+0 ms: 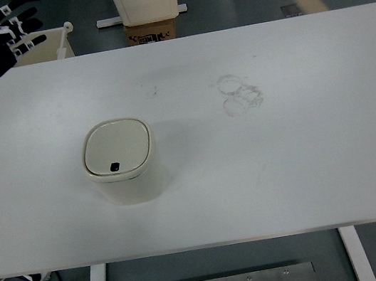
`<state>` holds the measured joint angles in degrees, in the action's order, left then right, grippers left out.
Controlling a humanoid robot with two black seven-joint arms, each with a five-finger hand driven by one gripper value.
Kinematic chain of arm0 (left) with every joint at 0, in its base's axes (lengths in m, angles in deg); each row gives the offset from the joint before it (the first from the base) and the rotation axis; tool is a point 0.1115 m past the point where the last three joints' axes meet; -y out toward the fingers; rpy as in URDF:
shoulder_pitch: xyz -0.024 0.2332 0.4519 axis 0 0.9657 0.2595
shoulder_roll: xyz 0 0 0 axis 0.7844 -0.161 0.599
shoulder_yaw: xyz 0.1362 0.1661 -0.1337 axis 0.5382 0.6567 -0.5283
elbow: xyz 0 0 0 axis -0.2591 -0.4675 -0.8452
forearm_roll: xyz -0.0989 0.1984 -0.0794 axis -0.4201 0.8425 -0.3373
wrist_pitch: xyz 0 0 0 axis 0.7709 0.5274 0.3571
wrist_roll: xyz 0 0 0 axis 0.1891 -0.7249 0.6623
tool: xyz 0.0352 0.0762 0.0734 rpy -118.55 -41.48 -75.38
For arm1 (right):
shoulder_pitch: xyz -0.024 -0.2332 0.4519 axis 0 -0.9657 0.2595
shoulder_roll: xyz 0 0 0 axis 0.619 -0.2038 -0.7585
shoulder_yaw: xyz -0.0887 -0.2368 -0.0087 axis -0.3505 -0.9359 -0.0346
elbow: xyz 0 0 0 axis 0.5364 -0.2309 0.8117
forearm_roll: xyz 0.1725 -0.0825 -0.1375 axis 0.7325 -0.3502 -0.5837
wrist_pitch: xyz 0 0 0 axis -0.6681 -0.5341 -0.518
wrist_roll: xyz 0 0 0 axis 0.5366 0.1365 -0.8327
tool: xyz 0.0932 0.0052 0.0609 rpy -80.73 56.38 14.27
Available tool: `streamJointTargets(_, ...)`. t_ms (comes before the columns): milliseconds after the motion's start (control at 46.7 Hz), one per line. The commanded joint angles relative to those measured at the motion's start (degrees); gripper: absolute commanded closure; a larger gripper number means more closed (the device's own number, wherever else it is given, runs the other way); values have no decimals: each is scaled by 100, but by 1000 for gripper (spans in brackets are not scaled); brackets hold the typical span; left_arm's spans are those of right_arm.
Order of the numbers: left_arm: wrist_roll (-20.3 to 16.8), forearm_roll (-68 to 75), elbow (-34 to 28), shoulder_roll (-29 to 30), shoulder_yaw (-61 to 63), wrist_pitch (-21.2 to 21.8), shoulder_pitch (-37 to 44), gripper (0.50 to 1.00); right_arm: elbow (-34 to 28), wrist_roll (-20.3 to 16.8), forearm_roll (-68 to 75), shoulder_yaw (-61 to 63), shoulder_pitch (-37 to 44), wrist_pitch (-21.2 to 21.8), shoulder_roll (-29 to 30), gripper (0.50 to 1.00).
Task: Open trash can
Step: 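Move the left hand over the cream trash can lid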
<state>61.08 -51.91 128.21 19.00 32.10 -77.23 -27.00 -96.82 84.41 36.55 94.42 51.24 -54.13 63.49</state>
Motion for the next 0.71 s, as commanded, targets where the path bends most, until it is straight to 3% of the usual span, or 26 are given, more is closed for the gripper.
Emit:
streamJointTargets(0, -2, 216, 323, 128, 289, -20, -233, 500, 1, 1, 0, 0, -1, 0, 0, 509)
streamJointTargets(214, 138, 1130, 1167, 348, 456, -125, -673, 500, 1, 1, 0, 0, 8, 0, 0, 507)
streamJointTargets(342, 437, 1499, 1291, 357, 746, -406, -963, 500, 1, 1, 0, 0, 26, 0, 0, 509)
streamJointTargets(685, 525, 2220, 1713, 357, 1994, -1022, -1886, 500, 10, 1, 0, 0, 34, 0, 0, 509)
